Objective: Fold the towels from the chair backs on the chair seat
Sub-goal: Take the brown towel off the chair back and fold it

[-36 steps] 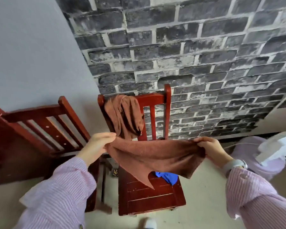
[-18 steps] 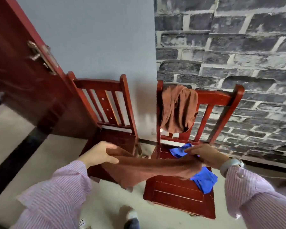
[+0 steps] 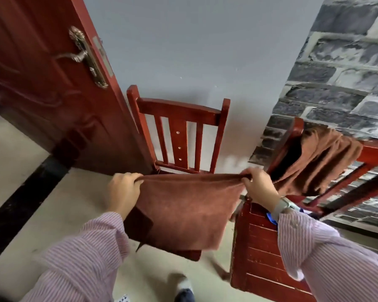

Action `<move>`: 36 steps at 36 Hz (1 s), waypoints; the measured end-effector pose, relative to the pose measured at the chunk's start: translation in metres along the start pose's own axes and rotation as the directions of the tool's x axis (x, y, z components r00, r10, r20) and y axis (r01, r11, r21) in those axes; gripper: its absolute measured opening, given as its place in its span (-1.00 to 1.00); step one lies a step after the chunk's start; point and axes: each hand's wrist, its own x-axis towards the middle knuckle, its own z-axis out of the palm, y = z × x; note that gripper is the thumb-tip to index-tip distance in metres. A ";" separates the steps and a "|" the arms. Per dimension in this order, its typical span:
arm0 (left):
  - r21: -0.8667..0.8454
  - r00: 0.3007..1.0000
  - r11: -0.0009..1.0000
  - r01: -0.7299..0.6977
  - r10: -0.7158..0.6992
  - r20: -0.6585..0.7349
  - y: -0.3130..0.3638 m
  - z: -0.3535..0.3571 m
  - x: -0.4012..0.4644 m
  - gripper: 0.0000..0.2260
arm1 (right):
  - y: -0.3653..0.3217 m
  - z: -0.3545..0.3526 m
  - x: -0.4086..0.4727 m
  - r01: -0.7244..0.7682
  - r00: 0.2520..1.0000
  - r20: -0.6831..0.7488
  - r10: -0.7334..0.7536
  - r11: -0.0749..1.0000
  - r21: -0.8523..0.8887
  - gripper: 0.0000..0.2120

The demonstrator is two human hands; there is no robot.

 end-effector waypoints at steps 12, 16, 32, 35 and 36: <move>-0.008 0.976 0.989 -0.151 0.147 -0.163 -0.086 0.046 0.027 -0.82 | -0.022 0.076 0.035 0.233 0.933 -0.251 -0.260 0.964 -0.131 -0.87; 0.036 0.986 0.986 -0.165 0.166 -0.009 -0.119 0.109 0.004 -0.72 | 0.018 0.134 0.032 0.212 0.966 -0.117 -0.230 0.966 -0.150 -0.74; 0.060 0.812 0.953 -0.298 0.220 0.540 -0.202 0.293 -0.125 -0.77 | 0.168 0.319 -0.031 0.150 0.839 0.539 0.071 0.922 -0.356 -0.83; 0.073 0.781 0.961 -0.267 0.171 0.600 -0.204 0.293 -0.137 -0.75 | 0.167 0.320 -0.033 0.201 0.741 0.660 0.126 0.896 -0.396 -0.73; 0.074 0.751 0.975 -0.211 0.113 0.651 -0.204 0.293 -0.138 -0.74 | 0.164 0.319 -0.033 0.213 0.698 0.700 0.152 0.890 -0.404 -0.72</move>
